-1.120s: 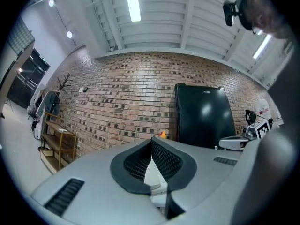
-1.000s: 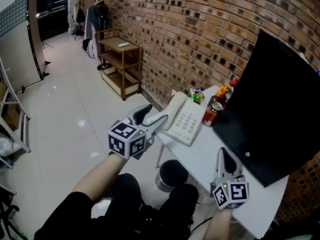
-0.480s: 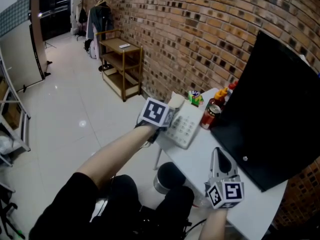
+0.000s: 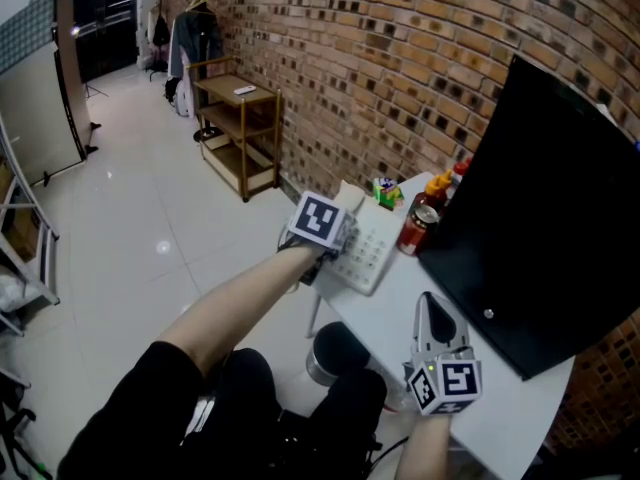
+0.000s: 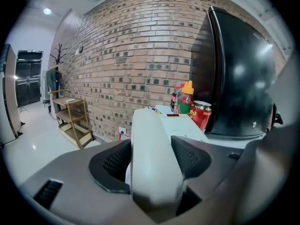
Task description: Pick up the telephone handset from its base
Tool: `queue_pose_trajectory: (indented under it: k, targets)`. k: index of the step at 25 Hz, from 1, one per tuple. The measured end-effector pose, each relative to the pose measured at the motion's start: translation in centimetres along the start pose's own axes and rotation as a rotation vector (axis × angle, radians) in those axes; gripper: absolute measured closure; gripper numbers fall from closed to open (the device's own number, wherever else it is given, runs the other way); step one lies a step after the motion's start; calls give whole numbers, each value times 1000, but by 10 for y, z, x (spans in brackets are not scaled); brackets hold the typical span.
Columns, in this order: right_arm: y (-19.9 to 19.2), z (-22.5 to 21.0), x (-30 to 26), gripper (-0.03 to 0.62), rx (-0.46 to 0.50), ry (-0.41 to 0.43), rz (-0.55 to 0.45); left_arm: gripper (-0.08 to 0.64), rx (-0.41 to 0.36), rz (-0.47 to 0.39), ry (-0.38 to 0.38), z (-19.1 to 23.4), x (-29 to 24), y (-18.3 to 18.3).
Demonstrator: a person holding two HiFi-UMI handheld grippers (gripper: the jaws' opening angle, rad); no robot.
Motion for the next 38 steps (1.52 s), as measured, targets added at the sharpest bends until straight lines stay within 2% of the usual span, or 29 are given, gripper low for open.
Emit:
queue_pose_trajectory:
  k: [4, 9, 11, 15, 20, 25, 27, 29, 33, 38]
  targets:
    - [2, 2, 4, 583, 5, 4, -7, 332, 51, -47, -23, -2, 7, 2]
    - [5, 1, 10, 583, 7, -3, -8, 339, 44, -99, -28, -2, 28, 0]
    - [7, 1, 12, 583, 6, -16, -6, 341, 65, -148, -43, 2, 41, 0]
    - [7, 0, 19, 583, 16, -11, -14, 341, 136, -275, -168, 7, 75, -1]
    - [6, -6, 28, 583, 22, -25, -10, 341, 184, -447, -333, 16, 122, -13]
    - [6, -5, 41, 583, -24, 23, -44, 342, 194, -680, -540, 23, 164, -38]
    - [6, -4, 46, 583, -35, 42, -47, 342, 186, -760, -601, 25, 185, -47]
    - [6, -3, 52, 583, -21, 47, -50, 344, 176, -834, -623, 27, 208, -59]
    - [10, 5, 57, 583, 106, 9, -44, 344, 184, -936, -651, 39, 240, -86]
    - [14, 9, 53, 583, 96, -5, -100, 345, 127, -982, -731, 44, 261, -93]
Point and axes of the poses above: the fingertips, and each gripper's own axes: x backward along the fingers, z to its left, y out of its top, the point moved 9 cm from there along x, backward along the fingers
